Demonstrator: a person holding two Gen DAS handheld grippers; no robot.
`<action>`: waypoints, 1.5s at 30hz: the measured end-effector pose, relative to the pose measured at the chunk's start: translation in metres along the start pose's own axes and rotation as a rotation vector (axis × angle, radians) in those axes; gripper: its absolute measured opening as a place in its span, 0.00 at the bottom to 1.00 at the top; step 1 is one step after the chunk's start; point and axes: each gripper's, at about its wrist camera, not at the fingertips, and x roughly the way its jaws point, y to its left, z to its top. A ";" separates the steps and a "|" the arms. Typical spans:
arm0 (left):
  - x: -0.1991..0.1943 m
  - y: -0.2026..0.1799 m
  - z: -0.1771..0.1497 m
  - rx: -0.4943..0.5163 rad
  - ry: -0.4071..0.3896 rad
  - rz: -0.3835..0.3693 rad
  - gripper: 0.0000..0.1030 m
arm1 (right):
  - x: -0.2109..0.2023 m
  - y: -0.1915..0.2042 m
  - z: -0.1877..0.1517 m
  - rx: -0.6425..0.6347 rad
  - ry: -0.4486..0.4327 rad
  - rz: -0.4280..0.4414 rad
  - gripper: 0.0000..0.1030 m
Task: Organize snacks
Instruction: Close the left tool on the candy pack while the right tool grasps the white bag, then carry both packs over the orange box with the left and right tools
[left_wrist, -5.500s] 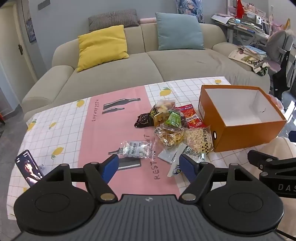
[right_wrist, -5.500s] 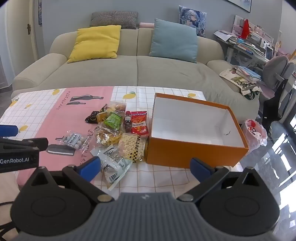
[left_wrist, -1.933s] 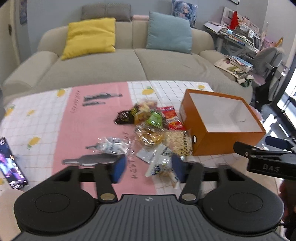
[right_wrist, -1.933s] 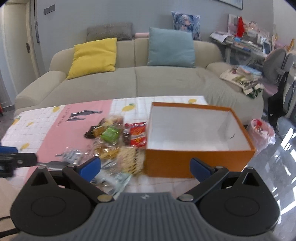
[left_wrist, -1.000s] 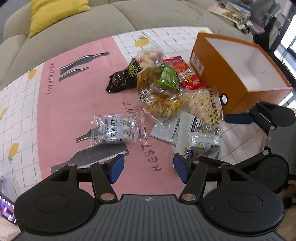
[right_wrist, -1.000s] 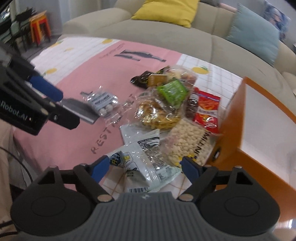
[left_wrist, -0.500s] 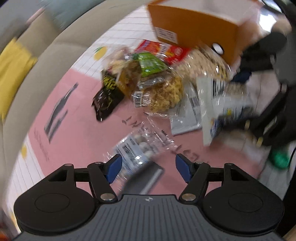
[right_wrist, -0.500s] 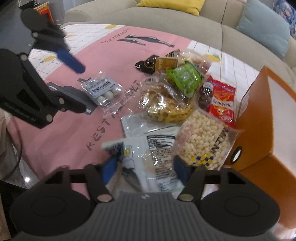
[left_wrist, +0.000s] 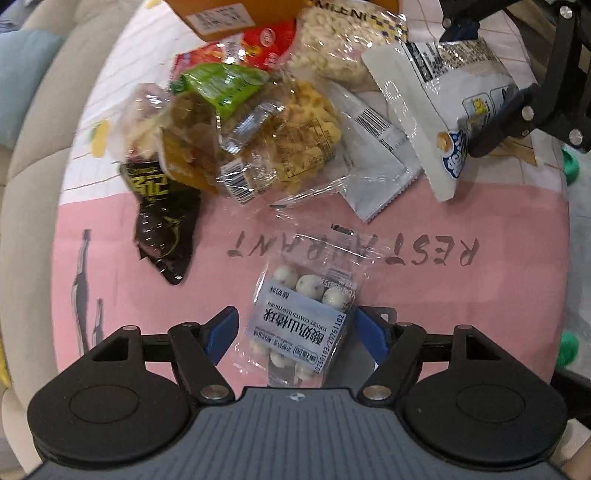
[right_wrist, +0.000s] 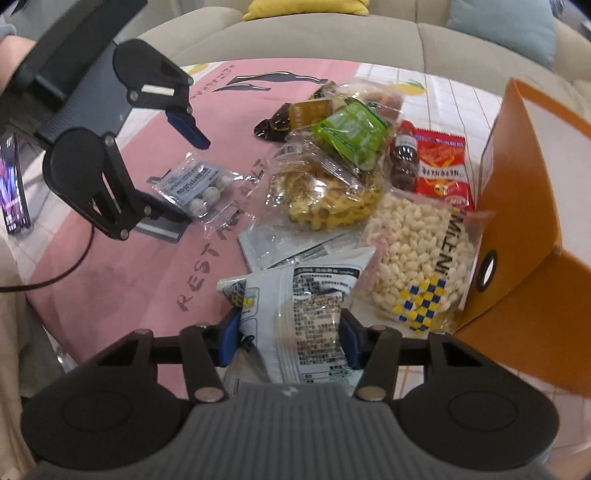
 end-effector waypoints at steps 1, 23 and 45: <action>0.005 0.004 0.002 0.002 0.011 -0.011 0.84 | 0.000 -0.001 0.000 0.006 0.000 0.002 0.52; 0.009 0.023 -0.003 -0.697 0.105 -0.024 0.72 | -0.003 0.000 -0.003 0.018 -0.029 0.006 0.47; -0.150 -0.017 0.025 -1.294 -0.273 -0.017 0.70 | -0.120 -0.036 0.002 0.197 -0.311 -0.028 0.45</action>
